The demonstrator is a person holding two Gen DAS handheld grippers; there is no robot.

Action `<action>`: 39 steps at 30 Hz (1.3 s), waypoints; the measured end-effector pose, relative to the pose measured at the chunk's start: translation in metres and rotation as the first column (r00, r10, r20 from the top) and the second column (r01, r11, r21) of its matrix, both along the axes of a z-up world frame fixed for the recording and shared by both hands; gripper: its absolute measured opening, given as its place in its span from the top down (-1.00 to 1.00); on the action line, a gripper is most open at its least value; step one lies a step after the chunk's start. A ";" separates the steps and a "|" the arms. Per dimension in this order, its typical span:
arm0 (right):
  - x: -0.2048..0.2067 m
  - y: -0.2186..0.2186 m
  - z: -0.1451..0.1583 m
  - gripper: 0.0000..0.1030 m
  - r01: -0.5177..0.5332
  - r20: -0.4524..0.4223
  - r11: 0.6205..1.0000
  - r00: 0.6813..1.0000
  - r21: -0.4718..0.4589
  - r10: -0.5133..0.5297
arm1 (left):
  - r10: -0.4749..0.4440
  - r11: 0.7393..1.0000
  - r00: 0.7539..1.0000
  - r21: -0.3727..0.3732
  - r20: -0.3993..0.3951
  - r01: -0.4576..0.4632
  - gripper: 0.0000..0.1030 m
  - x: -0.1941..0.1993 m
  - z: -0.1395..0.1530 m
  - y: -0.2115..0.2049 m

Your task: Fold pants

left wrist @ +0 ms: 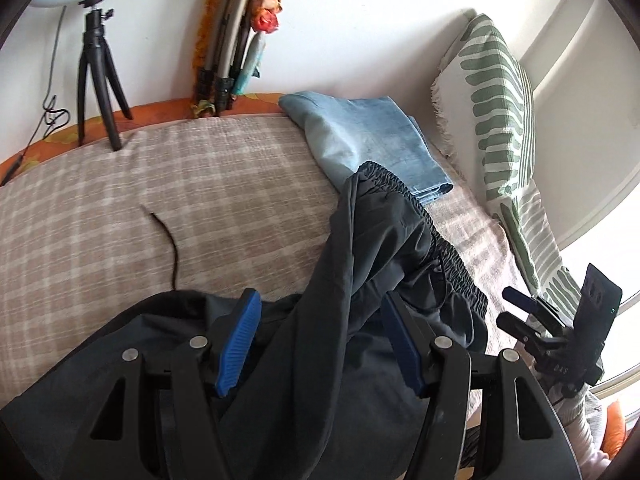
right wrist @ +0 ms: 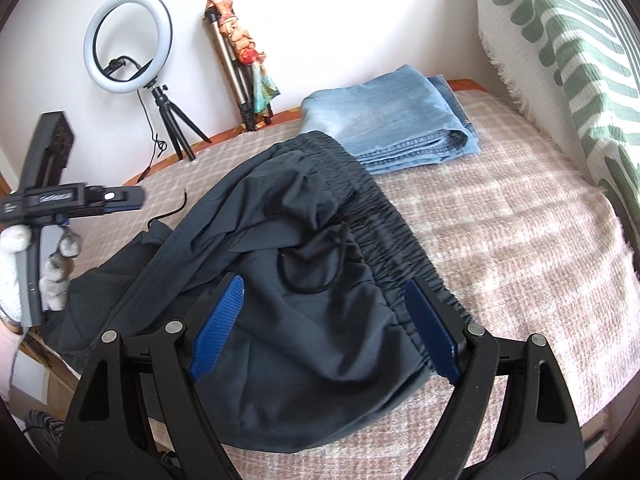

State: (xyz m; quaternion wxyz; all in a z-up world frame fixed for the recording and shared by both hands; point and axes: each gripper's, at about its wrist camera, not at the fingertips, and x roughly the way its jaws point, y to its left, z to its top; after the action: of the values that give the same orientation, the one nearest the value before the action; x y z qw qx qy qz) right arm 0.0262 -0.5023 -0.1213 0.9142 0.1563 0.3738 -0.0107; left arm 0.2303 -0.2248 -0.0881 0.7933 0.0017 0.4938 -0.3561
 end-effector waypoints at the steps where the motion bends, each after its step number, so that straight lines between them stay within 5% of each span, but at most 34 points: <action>1: -0.001 -0.002 0.000 -0.67 -0.001 0.003 1.000 1.000 0.009 0.001 | 0.000 1.000 1.000 -0.004 -0.017 0.000 -0.17 0.007 -0.005 -0.012; 11: -0.014 -0.026 0.000 -0.67 0.008 0.017 0.999 1.000 0.052 -0.009 | -0.001 1.000 0.993 0.008 -0.122 0.002 -0.17 0.053 -0.046 -0.088; 21: -0.015 -0.027 -0.001 -0.67 0.003 0.021 0.999 1.000 0.053 -0.004 | 0.044 0.998 0.986 -0.031 -0.163 -0.050 -0.14 0.067 -0.064 -0.094; 28: -0.016 -0.028 0.001 -0.67 0.013 0.031 0.999 0.999 0.047 -0.014 | 0.047 0.996 0.986 -0.069 -0.157 -0.059 0.85 0.066 -0.069 -0.091; 39: -0.022 -0.050 0.005 -0.67 0.067 0.049 0.991 0.996 0.113 -0.073 | -0.069 0.985 0.998 -0.160 -0.001 0.068 1.00 0.025 -0.018 -0.091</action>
State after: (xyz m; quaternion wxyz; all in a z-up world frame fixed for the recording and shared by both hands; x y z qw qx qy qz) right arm 0.0042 -0.5521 -0.1159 0.9127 0.2202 0.3437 -0.0178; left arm 0.2552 -0.3157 -0.1057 0.7765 -0.0462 0.4657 -0.4218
